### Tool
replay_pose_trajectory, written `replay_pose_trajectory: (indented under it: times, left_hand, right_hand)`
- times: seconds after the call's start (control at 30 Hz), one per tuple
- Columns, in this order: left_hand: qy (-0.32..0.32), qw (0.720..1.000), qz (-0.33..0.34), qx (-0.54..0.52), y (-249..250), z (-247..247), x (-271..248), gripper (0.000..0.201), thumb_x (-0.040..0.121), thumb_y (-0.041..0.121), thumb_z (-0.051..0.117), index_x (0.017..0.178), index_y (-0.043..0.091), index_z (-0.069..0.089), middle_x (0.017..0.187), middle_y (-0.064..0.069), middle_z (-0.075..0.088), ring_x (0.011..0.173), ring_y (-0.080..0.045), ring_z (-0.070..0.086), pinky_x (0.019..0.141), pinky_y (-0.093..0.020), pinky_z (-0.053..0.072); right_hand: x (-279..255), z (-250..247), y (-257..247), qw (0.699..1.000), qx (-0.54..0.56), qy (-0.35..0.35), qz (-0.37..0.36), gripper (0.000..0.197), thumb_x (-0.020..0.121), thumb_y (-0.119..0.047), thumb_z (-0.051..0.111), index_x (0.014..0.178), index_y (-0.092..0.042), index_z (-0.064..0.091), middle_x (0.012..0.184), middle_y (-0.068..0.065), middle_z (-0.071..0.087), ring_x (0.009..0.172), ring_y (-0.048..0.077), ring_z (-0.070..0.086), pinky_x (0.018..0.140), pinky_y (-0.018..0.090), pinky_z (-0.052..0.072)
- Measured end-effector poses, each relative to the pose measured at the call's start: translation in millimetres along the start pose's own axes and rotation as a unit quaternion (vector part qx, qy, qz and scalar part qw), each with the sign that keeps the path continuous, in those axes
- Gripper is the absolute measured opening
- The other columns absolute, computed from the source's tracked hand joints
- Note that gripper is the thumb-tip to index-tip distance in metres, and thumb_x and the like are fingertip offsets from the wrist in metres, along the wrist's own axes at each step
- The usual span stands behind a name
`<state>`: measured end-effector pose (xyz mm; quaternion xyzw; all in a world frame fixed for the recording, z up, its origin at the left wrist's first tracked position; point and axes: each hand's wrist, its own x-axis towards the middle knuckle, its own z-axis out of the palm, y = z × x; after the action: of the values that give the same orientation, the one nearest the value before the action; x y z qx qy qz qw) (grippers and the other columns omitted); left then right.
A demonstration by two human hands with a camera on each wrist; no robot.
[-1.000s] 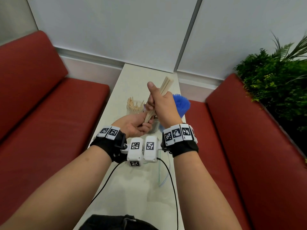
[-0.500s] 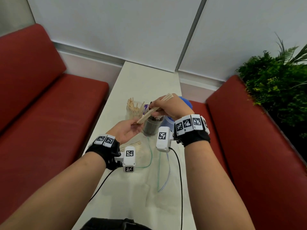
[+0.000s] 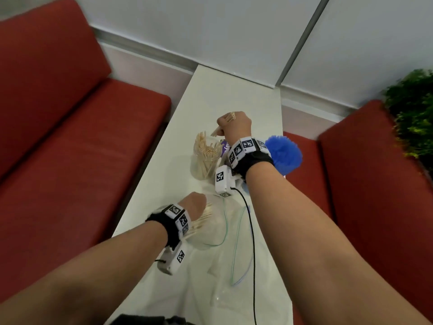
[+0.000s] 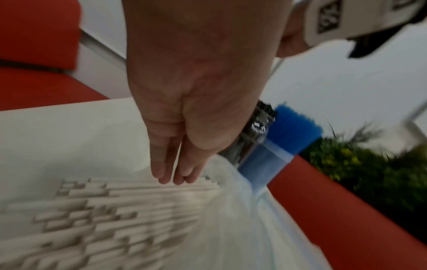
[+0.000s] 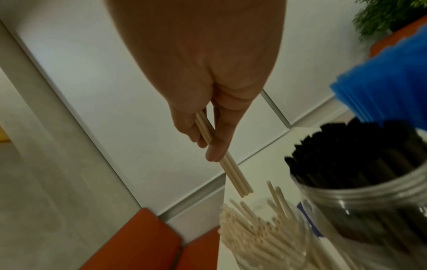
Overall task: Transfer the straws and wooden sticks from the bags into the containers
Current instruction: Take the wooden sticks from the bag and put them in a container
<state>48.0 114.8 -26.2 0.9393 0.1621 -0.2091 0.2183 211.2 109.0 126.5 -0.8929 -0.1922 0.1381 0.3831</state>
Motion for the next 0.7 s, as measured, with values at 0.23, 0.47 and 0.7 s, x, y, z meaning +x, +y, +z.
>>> replay_pose_trajectory:
  times: [0.23,0.47,0.7]
  left_hand:
    - [-0.027,0.986,0.027,0.164,-9.7,32.0,7.9,0.069,0.092,0.023,0.06,0.147,-0.002,0.026,0.148,-0.015,0.032,0.132,-0.031,0.037,0.101,-0.043,0.043]
    - [-0.051,0.982,0.017,0.183,-18.4,28.7,28.7,0.031,0.1,0.002,0.039,0.127,0.0,0.054,0.129,-0.017,0.058,0.116,-0.033,0.058,0.096,-0.039,0.048]
    - [-0.089,0.959,0.039,0.268,-20.0,23.0,31.1,0.031,0.101,0.012,0.038,0.119,0.001,0.061,0.122,-0.016,0.062,0.111,-0.033,0.06,0.081,-0.033,0.044]
  right_hand:
    - [28.4,45.6,30.4,0.995,-0.035,-0.074,0.053,0.017,0.092,-0.007,0.062,0.099,0.002,0.075,0.095,0.02,0.076,0.093,0.03,0.074,0.087,0.041,0.06]
    - [27.3,55.8,46.5,0.996,0.037,-0.076,0.033,0.019,0.089,-0.014,0.073,0.102,0.0,0.071,0.078,0.016,0.073,0.055,0.022,0.065,0.058,0.027,0.057]
    - [13.5,40.6,44.0,0.995,0.065,-0.07,0.006,0.044,0.086,-0.018,0.079,0.125,-0.009,0.062,0.103,0.011,0.067,0.047,0.009,0.063,0.048,0.014,0.049]
